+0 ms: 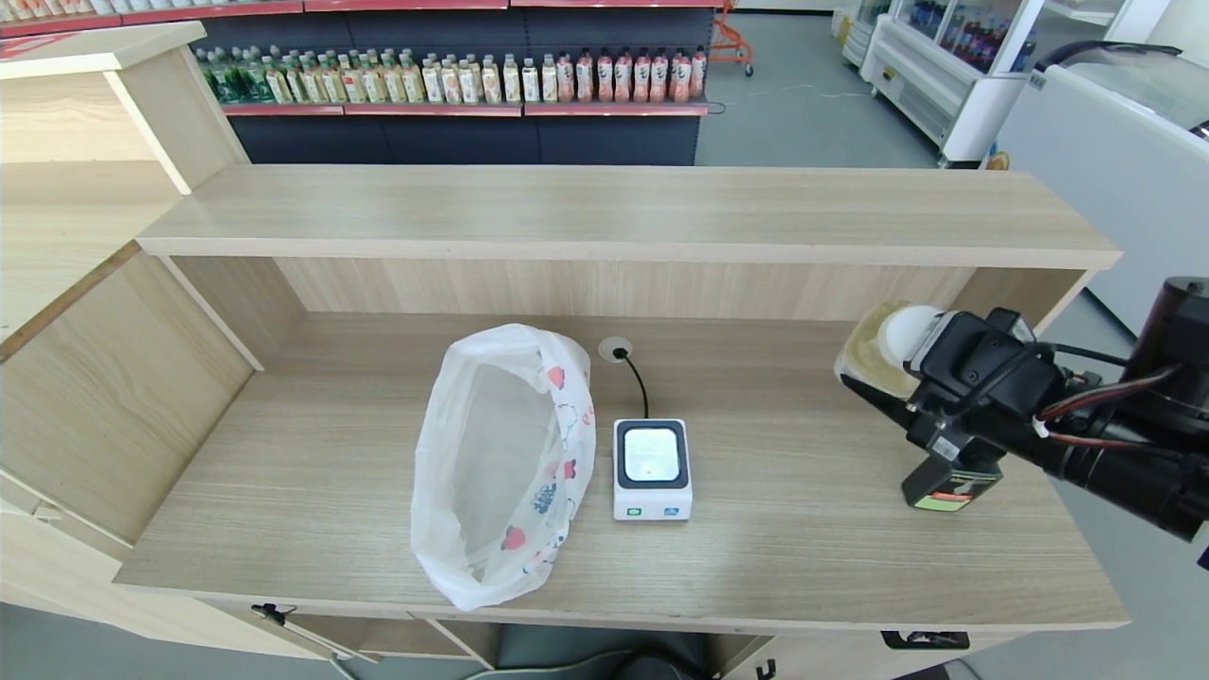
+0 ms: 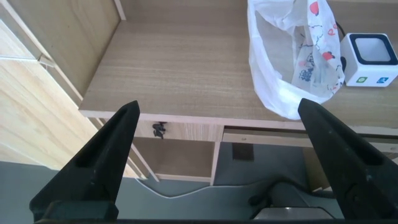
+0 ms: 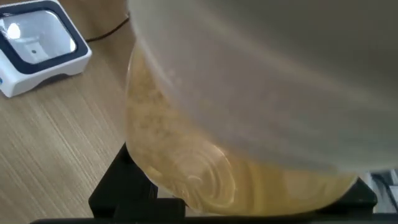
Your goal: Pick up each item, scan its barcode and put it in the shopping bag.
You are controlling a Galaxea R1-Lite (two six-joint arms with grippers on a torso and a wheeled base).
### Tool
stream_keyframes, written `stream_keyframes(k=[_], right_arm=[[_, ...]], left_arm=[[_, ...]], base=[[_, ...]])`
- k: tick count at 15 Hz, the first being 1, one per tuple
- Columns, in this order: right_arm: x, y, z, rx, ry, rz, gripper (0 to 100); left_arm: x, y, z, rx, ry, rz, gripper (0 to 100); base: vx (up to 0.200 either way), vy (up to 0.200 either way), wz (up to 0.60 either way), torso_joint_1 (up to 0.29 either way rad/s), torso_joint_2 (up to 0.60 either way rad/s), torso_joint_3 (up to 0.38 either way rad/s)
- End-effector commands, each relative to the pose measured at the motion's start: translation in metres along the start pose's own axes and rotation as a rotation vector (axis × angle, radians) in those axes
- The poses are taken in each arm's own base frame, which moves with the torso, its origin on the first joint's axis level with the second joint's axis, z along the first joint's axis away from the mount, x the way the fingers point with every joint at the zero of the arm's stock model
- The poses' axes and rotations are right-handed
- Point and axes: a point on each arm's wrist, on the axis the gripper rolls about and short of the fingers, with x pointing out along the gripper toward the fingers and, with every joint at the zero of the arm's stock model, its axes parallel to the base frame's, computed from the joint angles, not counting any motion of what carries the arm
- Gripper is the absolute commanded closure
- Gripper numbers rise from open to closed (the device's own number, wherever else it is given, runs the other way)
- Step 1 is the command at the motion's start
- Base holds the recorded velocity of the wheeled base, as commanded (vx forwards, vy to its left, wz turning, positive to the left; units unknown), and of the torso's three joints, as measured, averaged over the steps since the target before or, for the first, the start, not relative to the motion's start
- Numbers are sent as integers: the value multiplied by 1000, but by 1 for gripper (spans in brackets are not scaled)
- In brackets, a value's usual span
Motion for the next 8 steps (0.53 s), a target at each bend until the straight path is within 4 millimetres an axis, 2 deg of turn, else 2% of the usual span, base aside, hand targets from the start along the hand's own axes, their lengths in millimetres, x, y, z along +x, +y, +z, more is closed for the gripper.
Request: stream_keyframes(k=[1, 4, 6, 8], right_arm=[[-2, 2, -1, -44, -11, 8, 100], [-1, 7, 3, -105, -56, 41, 100], [-9, 17, 6, -115, -64, 71, 100], [-13, 17, 5, -112, -65, 75, 100]], left_arm=[[0, 0, 0, 0, 0, 0, 0], [0, 0, 0, 0, 0, 0, 0], [0, 0, 0, 0, 0, 0, 0], [0, 0, 0, 0, 0, 0, 0]], base=[[0, 0, 0, 0, 0, 0], [0, 0, 0, 0, 0, 0], [0, 0, 0, 0, 0, 0], [0, 0, 0, 0, 0, 0]])
